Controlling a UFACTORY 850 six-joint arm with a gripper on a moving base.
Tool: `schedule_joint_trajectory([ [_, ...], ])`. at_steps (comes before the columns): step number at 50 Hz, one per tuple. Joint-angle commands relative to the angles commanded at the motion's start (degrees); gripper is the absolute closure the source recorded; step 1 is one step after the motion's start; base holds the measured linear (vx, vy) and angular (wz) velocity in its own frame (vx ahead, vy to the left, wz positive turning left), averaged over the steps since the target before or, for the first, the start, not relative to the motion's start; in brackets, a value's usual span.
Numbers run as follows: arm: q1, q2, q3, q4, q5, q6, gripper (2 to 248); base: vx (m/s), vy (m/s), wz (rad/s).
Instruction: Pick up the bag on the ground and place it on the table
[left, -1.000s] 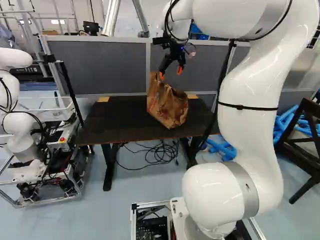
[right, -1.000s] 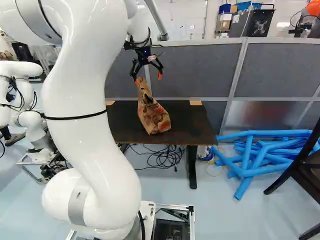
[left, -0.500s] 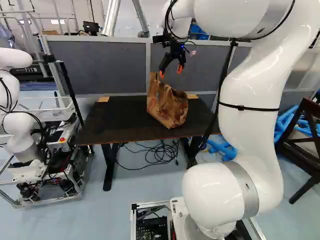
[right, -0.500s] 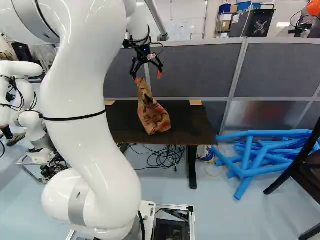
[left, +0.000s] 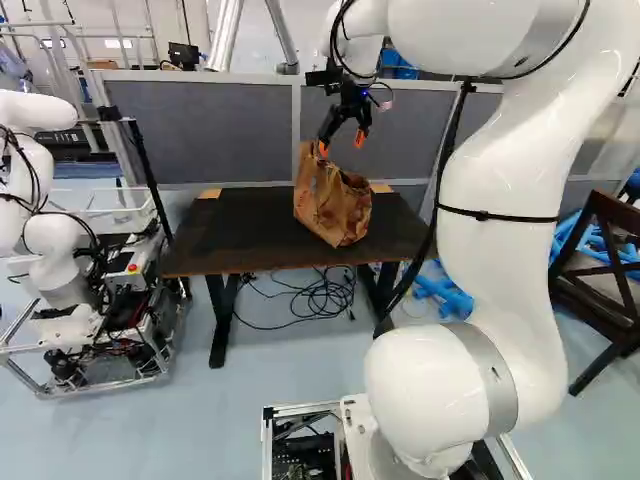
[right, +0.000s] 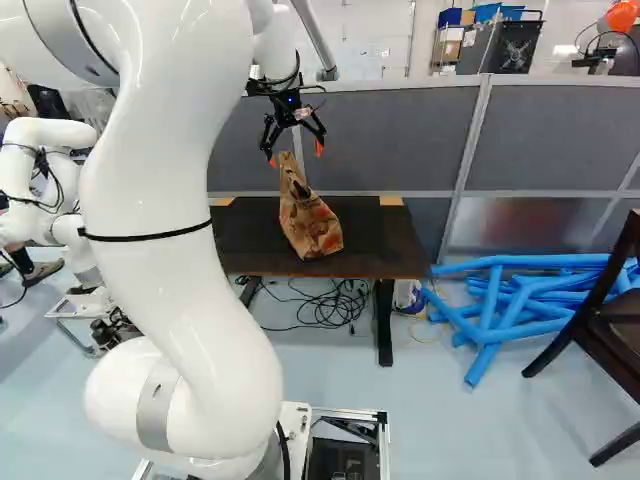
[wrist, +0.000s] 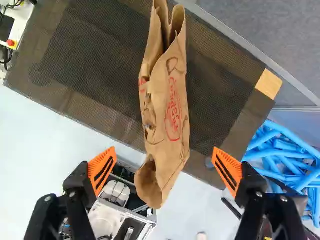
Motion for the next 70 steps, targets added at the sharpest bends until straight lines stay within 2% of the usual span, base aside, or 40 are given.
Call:
schedule_joint_trajectory([
  [70, 0.0, 0.0, 0.0, 0.0, 0.0, 0.0, 3, -0.184, -0.001, 0.011],
])
